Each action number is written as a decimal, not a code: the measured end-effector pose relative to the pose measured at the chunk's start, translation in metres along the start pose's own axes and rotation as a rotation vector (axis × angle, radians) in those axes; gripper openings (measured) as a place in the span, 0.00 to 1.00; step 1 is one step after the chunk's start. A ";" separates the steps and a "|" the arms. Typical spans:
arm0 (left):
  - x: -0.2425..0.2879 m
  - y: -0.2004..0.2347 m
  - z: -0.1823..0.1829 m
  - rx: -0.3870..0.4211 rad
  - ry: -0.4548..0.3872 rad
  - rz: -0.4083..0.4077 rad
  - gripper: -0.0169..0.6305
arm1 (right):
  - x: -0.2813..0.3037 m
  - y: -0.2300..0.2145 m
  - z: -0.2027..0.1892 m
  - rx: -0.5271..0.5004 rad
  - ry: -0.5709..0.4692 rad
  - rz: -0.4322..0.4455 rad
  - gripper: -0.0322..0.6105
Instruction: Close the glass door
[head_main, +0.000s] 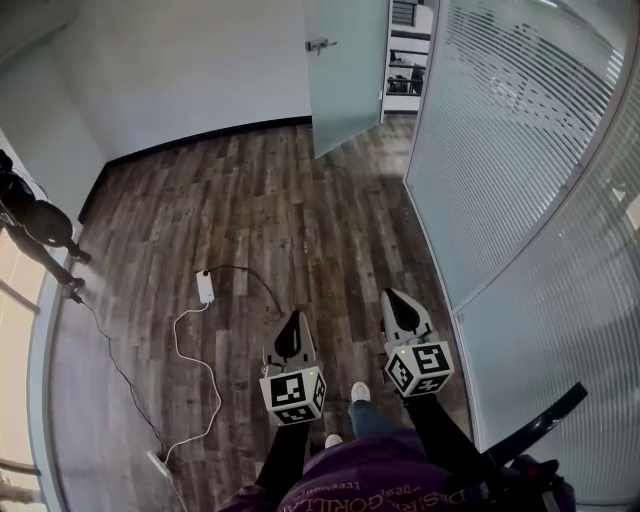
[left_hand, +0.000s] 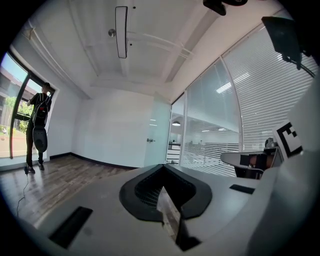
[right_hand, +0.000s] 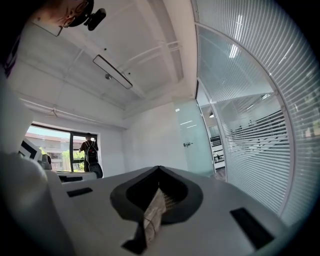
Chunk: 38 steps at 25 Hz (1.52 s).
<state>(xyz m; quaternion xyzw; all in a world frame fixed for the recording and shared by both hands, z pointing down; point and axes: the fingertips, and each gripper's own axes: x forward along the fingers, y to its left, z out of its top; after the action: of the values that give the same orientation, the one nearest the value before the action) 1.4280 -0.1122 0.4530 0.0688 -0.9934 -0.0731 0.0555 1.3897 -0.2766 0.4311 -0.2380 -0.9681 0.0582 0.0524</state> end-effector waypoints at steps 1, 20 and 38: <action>0.012 -0.001 0.003 0.002 -0.006 0.003 0.03 | 0.010 -0.007 0.003 0.000 -0.001 0.006 0.05; 0.142 -0.011 0.017 -0.008 -0.002 0.083 0.03 | 0.119 -0.092 0.019 0.007 0.016 0.091 0.05; 0.310 0.045 0.049 0.047 -0.015 -0.004 0.03 | 0.283 -0.124 0.031 0.028 0.003 0.049 0.05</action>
<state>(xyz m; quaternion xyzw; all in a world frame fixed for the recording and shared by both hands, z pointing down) 1.1113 -0.1064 0.4425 0.0715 -0.9951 -0.0505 0.0465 1.0798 -0.2559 0.4386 -0.2608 -0.9611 0.0727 0.0556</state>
